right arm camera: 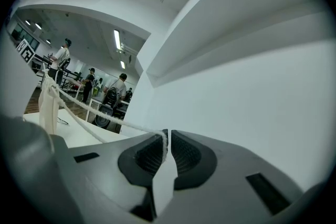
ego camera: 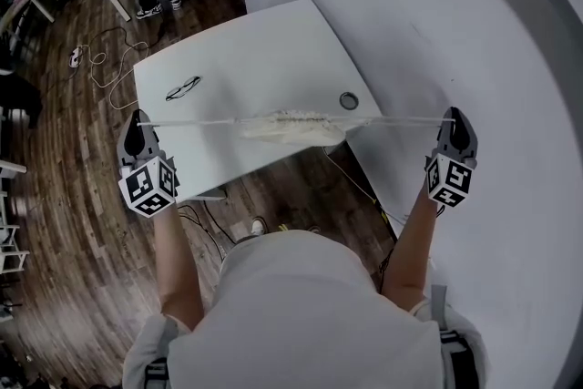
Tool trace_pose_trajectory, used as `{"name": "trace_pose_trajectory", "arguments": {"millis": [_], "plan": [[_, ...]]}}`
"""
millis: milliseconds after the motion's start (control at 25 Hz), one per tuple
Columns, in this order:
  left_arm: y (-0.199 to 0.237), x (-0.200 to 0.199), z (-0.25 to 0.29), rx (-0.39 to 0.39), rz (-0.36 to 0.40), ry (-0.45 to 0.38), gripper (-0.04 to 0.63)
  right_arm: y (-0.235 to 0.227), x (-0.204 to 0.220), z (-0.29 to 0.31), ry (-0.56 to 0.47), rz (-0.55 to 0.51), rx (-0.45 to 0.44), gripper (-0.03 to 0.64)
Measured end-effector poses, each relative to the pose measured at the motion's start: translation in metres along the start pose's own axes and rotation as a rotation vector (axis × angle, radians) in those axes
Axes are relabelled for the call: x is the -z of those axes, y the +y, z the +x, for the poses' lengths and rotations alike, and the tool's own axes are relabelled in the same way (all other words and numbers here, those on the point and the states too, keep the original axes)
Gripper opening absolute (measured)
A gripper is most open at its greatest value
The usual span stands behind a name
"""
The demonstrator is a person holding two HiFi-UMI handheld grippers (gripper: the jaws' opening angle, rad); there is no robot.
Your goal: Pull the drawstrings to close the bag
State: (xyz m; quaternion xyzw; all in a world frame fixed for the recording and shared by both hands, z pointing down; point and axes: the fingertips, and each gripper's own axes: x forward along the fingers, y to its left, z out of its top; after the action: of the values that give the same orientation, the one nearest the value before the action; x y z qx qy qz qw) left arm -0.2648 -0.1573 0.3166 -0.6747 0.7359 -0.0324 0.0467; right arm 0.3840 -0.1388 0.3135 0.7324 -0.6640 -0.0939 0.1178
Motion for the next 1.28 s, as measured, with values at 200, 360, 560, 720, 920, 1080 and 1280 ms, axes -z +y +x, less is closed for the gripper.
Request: {"name": "trace_pose_trajectory", "arguments": {"millis": [200,360,560,720,920,1080,1280], "plan": [[-0.006,0.001,0.005,0.015,-0.014,0.002,0.018,-0.005,0.007,-0.006,0.013,0.002,0.009,0.04],[-0.014,0.003,0.007,0.034,-0.015,0.005,0.018,-0.011,0.013,-0.011,0.025,0.017,0.019,0.04],[-0.021,0.005,0.008,0.043,-0.019,0.014,0.018,-0.015,0.02,-0.01,0.038,0.017,0.013,0.04],[-0.018,0.005,0.001,0.041,-0.012,0.018,0.018,-0.014,0.022,-0.014,0.046,0.018,0.006,0.04],[-0.012,0.01,-0.007,0.03,-0.01,0.043,0.018,-0.006,0.029,-0.011,0.067,0.021,-0.015,0.04],[-0.009,0.013,-0.014,0.015,-0.034,0.06,0.018,-0.001,0.034,-0.006,0.077,0.04,-0.028,0.04],[-0.018,-0.005,-0.014,0.039,-0.122,0.043,0.017,0.004,0.008,0.005,0.018,0.078,-0.063,0.04]]}}
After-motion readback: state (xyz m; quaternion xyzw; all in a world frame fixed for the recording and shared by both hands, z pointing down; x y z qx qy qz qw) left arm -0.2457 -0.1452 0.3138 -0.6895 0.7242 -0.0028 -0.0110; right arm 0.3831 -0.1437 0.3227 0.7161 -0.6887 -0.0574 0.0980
